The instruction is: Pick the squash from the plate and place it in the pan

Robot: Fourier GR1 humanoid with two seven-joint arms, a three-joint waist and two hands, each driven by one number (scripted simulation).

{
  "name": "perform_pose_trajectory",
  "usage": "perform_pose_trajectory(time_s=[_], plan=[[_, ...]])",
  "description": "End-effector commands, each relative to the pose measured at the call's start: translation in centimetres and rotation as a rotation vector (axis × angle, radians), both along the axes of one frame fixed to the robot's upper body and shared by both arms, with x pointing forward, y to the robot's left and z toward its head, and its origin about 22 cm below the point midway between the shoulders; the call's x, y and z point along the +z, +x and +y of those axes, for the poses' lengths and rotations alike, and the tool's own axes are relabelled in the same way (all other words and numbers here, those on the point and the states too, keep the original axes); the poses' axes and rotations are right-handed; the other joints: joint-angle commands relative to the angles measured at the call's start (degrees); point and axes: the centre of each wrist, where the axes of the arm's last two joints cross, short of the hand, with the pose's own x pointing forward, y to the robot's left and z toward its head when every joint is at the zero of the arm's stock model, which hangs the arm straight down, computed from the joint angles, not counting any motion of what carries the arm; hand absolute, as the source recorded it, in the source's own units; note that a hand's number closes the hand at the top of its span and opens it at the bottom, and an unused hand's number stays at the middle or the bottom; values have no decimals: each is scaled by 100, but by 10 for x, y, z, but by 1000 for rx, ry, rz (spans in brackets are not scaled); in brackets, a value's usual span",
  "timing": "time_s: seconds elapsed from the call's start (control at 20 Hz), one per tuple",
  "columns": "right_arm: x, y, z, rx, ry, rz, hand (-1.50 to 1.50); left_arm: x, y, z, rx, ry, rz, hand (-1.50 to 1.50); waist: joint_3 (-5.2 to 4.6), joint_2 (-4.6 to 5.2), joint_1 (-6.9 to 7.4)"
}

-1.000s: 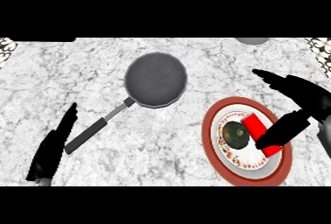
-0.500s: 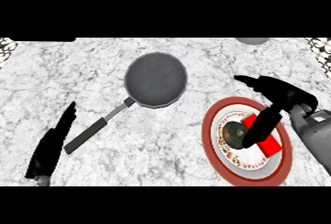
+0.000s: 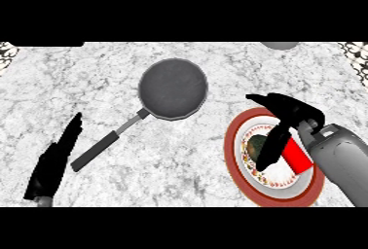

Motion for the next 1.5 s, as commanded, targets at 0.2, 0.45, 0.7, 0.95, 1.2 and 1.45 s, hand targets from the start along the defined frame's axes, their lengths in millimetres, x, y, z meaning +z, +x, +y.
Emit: perform_pose_trajectory(time_s=[0.2,0.45,0.7,0.95,1.2,1.45], plan=[[-1,8,15,-35,-174,116,-150,-4,2,-9,-12,-13,-13,0,-3,2,-31],[-21,-4,7,-42,-215,145,-150,8,-1,0,2,3,13,0,1,-14,-60],[-26,-7,4,-28,-225,148,-150,0,5,0,10,8,9,0,0,-4,-79],[-49,-14,17,-40,-208,150,-150,9,4,4,3,3,6,0,2,-1,-37],[-67,-10,11,-41,-228,176,-150,8,-10,-13,-1,11,-7,0,4,-2,-23],[-82,-5,20,-55,-206,155,-150,13,6,-3,12,5,2,0,4,4,-22]])
